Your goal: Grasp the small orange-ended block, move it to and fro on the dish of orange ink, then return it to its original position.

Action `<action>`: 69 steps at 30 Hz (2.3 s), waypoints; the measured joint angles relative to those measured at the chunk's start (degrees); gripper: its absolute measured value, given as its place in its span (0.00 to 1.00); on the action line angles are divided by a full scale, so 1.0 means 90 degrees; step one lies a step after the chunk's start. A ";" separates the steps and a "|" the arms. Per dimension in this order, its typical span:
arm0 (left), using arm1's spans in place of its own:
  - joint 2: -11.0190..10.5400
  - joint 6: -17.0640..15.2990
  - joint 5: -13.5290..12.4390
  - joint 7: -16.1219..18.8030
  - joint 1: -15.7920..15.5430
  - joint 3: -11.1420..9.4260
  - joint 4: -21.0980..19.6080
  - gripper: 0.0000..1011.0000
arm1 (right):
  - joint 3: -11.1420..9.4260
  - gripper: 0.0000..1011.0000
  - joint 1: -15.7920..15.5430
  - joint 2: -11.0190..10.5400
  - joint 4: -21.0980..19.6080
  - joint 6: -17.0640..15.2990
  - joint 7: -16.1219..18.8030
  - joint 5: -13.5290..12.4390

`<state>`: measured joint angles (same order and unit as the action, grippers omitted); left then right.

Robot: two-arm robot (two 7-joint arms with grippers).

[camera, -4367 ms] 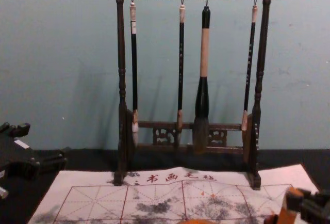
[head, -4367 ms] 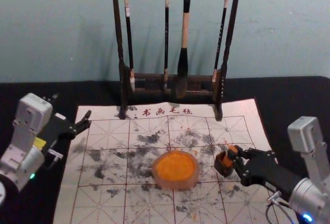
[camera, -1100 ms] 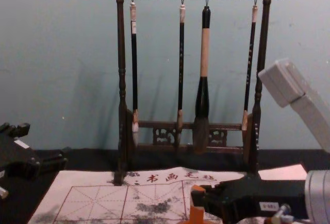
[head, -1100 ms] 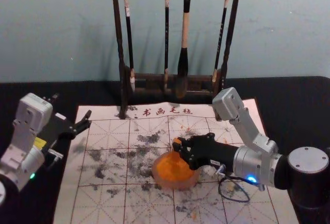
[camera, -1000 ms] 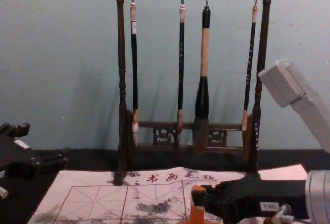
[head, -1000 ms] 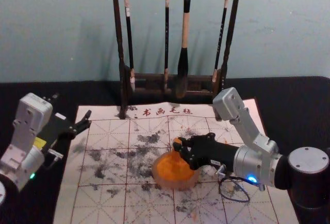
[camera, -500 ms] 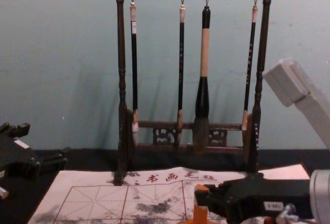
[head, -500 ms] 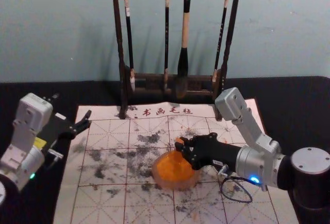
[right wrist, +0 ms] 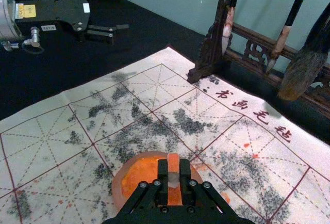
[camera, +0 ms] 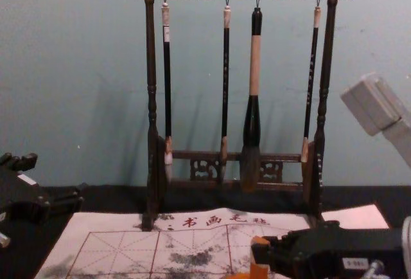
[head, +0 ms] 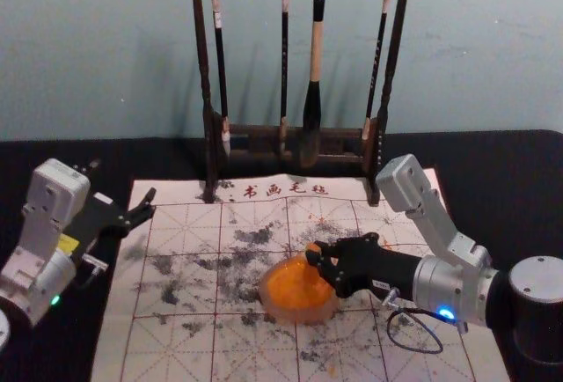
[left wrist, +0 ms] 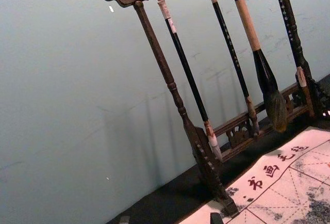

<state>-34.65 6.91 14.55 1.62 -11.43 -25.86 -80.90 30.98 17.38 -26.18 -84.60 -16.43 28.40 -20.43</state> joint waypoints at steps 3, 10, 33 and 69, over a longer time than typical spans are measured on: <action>0.0000 0.0000 0.0000 0.0000 0.0000 0.0000 0.0000 1.00 | -0.0007 0.06 -0.0033 -0.0028 -0.0046 -0.0010 0.0008 -0.0022; 0.0000 0.0000 0.0000 0.0000 0.0000 0.0000 0.0000 1.00 | -0.0010 0.06 -0.0109 -0.0078 -0.0137 -0.0026 0.0023 -0.0085; 0.0000 0.0000 0.0000 0.0000 0.0000 -0.0001 0.0000 1.00 | 0.0258 0.06 0.0058 0.0117 0.0018 -0.0032 0.0117 -0.0182; 0.0000 0.0000 0.0000 0.0000 0.0000 0.0000 0.0000 1.00 | 0.0035 0.06 0.0107 0.0062 0.0124 -0.0037 -0.0129 0.0016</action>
<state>-34.64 6.91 14.55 1.62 -11.43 -25.86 -80.90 31.29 18.34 -25.62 -83.48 -16.76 27.24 -20.28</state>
